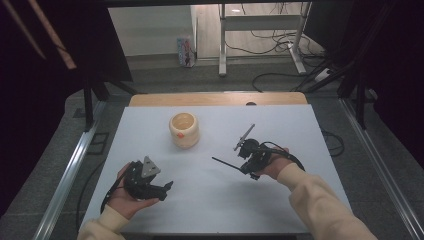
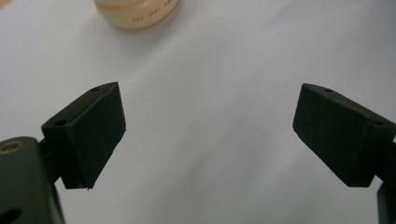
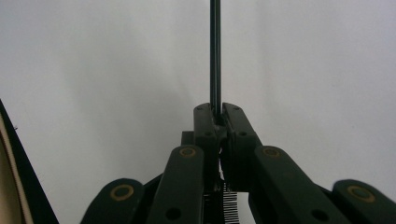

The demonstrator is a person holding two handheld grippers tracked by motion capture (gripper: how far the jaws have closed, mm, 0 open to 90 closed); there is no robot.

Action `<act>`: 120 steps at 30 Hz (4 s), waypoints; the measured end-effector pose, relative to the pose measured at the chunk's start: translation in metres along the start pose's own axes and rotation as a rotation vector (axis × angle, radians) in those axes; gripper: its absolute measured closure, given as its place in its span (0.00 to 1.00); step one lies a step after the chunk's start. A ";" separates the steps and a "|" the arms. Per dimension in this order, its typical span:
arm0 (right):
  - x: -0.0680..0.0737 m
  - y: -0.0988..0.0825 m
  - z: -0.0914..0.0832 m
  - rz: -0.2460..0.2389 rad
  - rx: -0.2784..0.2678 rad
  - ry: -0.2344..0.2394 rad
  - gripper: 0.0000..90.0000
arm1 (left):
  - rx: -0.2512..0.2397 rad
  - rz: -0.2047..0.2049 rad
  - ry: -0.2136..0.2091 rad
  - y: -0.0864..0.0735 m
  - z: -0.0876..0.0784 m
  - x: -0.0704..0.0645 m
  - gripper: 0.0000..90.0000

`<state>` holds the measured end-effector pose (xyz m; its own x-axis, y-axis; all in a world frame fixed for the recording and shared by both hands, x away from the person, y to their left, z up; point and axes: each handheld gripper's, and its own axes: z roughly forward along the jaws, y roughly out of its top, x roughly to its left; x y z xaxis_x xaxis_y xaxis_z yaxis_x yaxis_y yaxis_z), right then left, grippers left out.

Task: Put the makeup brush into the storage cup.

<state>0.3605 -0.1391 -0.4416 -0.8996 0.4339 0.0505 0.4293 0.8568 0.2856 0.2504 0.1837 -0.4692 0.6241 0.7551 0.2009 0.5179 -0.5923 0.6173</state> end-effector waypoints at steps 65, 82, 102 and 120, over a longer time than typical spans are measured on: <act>0.005 0.007 -0.004 -0.063 -0.005 0.043 0.95 | -0.060 0.390 0.024 0.082 0.042 -0.042 0.27; 0.004 0.009 -0.005 -0.066 -0.004 0.063 0.95 | -0.074 0.467 -0.023 0.095 0.064 -0.057 0.32; 0.005 0.022 -0.008 -0.095 0.005 0.102 0.95 | -0.107 0.514 -0.078 0.102 0.077 -0.067 0.55; -0.003 0.038 -0.006 -0.132 0.073 0.159 0.95 | -0.089 0.622 -0.084 0.103 0.082 -0.071 0.86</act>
<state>0.3789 -0.1098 -0.4253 -0.9474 0.2719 0.1687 0.3060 0.9239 0.2297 0.3071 0.0460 -0.4828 0.8383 0.2506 0.4843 -0.0044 -0.8850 0.4656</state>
